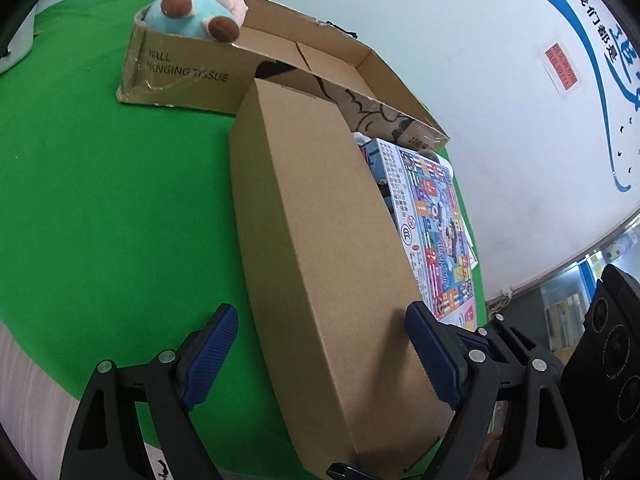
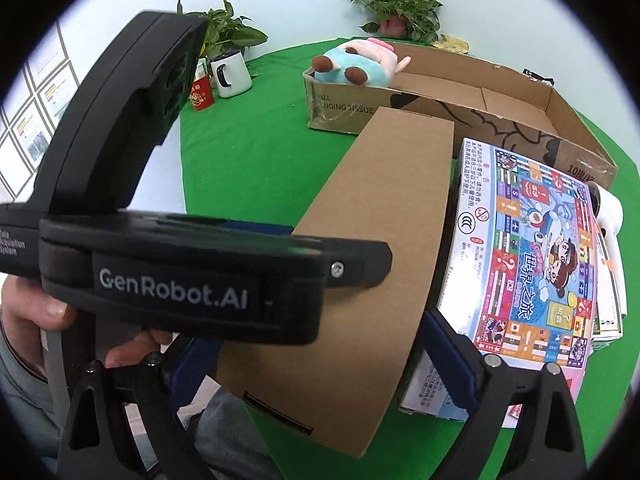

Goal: Organize objects
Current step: 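Grasp the long brown box with the left gripper while the right gripper grasps it too, then lift the long brown box with both grippers and carry it over the open box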

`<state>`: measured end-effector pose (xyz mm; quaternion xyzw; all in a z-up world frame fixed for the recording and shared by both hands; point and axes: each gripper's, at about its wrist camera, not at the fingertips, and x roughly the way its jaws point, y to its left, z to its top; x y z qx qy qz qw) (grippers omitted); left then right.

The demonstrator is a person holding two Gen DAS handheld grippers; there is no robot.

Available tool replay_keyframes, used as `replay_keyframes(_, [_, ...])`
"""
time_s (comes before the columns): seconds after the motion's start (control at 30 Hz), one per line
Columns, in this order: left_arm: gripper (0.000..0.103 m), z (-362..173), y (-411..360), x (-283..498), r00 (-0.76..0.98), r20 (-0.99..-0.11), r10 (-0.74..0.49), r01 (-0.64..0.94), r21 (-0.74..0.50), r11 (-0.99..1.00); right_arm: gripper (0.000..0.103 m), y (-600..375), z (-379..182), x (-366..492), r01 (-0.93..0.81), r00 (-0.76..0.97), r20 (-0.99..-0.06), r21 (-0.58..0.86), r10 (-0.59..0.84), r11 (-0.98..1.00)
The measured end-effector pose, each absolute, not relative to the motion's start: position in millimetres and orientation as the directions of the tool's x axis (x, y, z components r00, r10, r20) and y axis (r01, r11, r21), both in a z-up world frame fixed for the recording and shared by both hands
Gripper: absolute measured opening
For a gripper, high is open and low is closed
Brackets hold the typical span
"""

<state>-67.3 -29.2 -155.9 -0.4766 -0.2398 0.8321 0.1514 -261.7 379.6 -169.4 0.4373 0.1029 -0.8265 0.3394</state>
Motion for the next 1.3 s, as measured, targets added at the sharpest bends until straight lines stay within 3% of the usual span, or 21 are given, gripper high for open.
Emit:
replay_keyframes(0.17, [0.087, -166, -38, -63, -0.478, -0.698, 0.533, -0.003, -0.606, -0.796, 0.089, 392, -167, -264, 0.629, -0.363, -0.772, 0.21, -0.521, -0.749])
replay_keyframes(0.2, [0.089, -168, -39, -63, -0.474, -0.696, 0.539, 0.005, -0.614, -0.789, 0.083, 394, -166, -265, 0.624, -0.359, -0.767, 0.227, -0.532, -0.748])
replay_keyframes(0.23, [0.093, -170, -41, -62, -0.472, -0.692, 0.546, 0.012, -0.625, -0.781, 0.063, 400, -163, -266, 0.61, -0.369, -0.754, 0.243, -0.542, -0.754])
replay_keyframes(0.3, [0.094, -172, -43, -60, -0.47, -0.688, 0.553, 0.02, -0.634, -0.773, 0.053, 406, -163, -271, 0.595, -0.341, -0.748, 0.297, -0.569, -0.747])
replay_keyframes(0.43, [0.095, -170, -40, -57, -0.471, -0.7, 0.537, 0.021, -0.618, -0.786, 0.057, 408, -165, -276, 0.586, -0.304, -0.755, 0.332, -0.581, -0.739])
replay_keyframes(0.47, [0.095, -170, -40, -57, -0.468, -0.7, 0.539, 0.022, -0.619, -0.785, 0.063, 407, -166, -274, 0.589, -0.296, -0.763, 0.328, -0.575, -0.739])
replay_keyframes(0.53, [0.095, -170, -42, -55, -0.458, -0.693, 0.557, 0.025, -0.636, -0.771, 0.085, 402, -167, -271, 0.597, -0.289, -0.772, 0.317, -0.567, -0.737])
replay_keyframes(0.7, [0.096, -166, -32, -63, -0.441, -0.671, 0.596, -0.026, -0.654, -0.756, 0.091, 386, -169, -261, 0.629, -0.33, -0.805, 0.202, -0.493, -0.751])
replay_keyframes(0.93, [0.096, -167, -43, -62, -0.448, -0.673, 0.589, -0.018, -0.652, -0.758, 0.09, 380, -173, -255, 0.647, -0.373, -0.815, 0.113, -0.443, -0.754])
replay_keyframes(1.27, [0.095, -169, -37, -65, -0.443, -0.703, 0.556, 0.004, -0.622, -0.783, 0.088, 405, -173, -269, 0.558, -0.245, -0.763, 0.393, -0.598, -0.731])
replay_keyframes(1.3, [0.09, -171, -40, -65, -0.443, -0.698, 0.562, 0.004, -0.629, -0.778, 0.088, 405, -173, -268, 0.559, -0.233, -0.756, 0.411, -0.612, -0.72])
